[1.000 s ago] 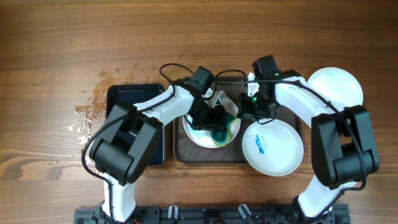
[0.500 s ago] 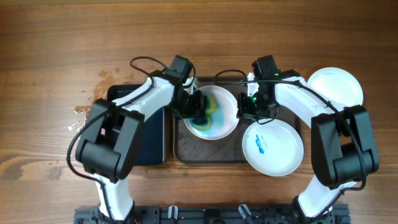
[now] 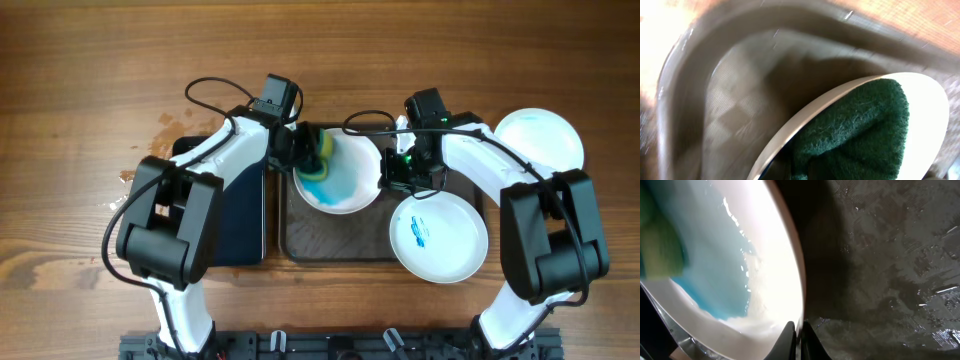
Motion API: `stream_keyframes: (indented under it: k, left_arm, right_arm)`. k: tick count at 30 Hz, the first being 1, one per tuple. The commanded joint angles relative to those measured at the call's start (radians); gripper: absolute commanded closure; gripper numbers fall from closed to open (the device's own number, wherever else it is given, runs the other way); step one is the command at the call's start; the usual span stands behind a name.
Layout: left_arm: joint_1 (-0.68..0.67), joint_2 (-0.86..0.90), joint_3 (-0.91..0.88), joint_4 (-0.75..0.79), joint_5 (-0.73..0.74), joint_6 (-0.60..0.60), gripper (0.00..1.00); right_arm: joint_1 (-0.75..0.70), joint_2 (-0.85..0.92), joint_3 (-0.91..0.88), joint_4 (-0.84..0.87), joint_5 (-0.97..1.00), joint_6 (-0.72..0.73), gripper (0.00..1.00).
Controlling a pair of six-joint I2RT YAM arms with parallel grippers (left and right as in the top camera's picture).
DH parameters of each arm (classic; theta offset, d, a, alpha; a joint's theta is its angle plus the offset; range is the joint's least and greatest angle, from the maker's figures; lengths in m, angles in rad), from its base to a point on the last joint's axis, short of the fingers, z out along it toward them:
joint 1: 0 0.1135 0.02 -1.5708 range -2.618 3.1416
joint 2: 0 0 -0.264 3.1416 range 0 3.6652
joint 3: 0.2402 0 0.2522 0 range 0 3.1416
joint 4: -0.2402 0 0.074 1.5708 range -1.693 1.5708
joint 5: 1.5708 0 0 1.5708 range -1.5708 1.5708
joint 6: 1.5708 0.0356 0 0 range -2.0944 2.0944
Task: Clean dirty plates on tray and stack at the side
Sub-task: 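Scrub the held plate's surface with the sponge in the left gripper, then move the sponge back to the water tray with the left gripper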
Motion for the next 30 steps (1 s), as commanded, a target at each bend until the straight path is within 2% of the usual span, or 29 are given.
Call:
stream_keyframes:
  k: [1, 8, 14, 19, 25, 30]
  left_arm:
    - [0.019, 0.039, 0.014, 0.079, -0.081, -0.024, 0.96]
    - [-0.085, 0.039, 0.014, 0.172, 0.06, 0.006, 0.96]
    - [-0.181, 0.039, 0.019, 0.205, 0.056, 0.006, 0.96]
    - [-0.179, 0.039, 0.019, 0.241, -0.023, 0.005, 0.96]
    - [-0.087, 0.039, 0.019, 0.084, -0.106, 0.006, 0.96]
    - [-0.008, 0.039, 0.019, -0.063, -0.108, 0.006, 0.96]
  right_arm:
    - [-0.008, 0.01, -0.003, -0.025, 0.052, -0.024, 0.95]
    - [-0.008, 0.01, -0.003, -0.032, 0.052, -0.041, 0.95]
    - [-0.008, 0.01, -0.003, -0.032, 0.052, -0.04, 0.95]
    - [-0.008, 0.01, -0.003, -0.036, 0.052, -0.037, 0.95]
    - [-0.008, 0.01, -0.003, -0.043, 0.052, -0.038, 0.95]
    - [-0.008, 0.01, -0.003, -0.043, 0.052, -0.037, 0.95]
